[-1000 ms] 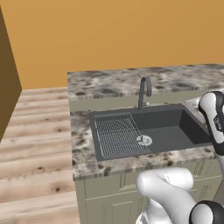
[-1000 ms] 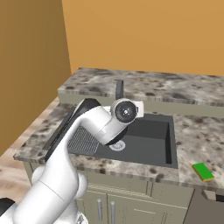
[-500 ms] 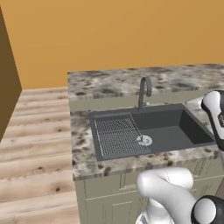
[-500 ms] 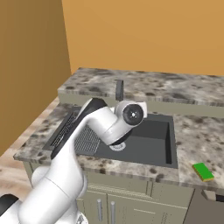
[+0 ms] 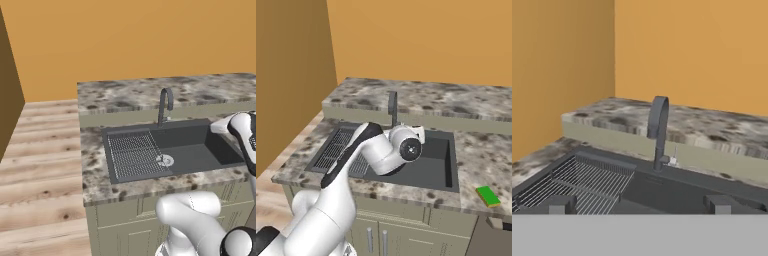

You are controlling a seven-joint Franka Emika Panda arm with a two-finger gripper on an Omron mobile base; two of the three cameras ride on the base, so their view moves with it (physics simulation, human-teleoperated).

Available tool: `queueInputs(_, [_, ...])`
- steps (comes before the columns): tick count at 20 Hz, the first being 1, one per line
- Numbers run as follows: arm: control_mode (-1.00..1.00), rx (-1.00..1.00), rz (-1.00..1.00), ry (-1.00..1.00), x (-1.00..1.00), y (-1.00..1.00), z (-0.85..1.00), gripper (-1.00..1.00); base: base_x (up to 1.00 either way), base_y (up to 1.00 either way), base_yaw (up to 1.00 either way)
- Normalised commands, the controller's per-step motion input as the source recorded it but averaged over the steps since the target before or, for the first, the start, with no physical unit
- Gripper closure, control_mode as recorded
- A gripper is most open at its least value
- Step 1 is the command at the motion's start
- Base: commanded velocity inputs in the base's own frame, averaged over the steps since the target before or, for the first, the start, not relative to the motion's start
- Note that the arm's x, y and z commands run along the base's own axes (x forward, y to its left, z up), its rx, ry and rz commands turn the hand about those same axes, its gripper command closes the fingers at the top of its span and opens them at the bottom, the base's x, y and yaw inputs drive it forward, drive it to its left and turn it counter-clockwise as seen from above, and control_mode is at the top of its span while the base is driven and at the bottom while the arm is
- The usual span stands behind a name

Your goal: Soak the sponge with water for a few seconds and then drop it inside the sink.

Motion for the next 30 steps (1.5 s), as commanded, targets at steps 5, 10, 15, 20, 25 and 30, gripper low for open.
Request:
queueInputs(5, [-1.0,0.0,0.04,-0.01,0.23,0.0,-0.03,-1.0,0.0,0.0,0.0])
queueInputs(10, [-1.0,0.0,0.08,0.0,0.21,0.0,0.0,-1.0,0.0,0.0,0.0])
queueInputs(15, [-1.0,0.0,0.09,0.0,0.17,0.0,-0.06,-1.0,0.0,0.0,0.0])
queueInputs(20, [-1.0,0.0,0.09,0.0,0.12,0.0,-0.11,-1.0,0.0,0.0,0.0])
queueInputs(25, [-1.0,0.0,0.05,0.0,0.17,0.03,-0.22,-1.0,0.0,0.0,0.0])
queueInputs(30, [-1.0,0.0,0.0,0.0,0.27,0.17,-0.2,-1.0,0.0,0.0,0.0])
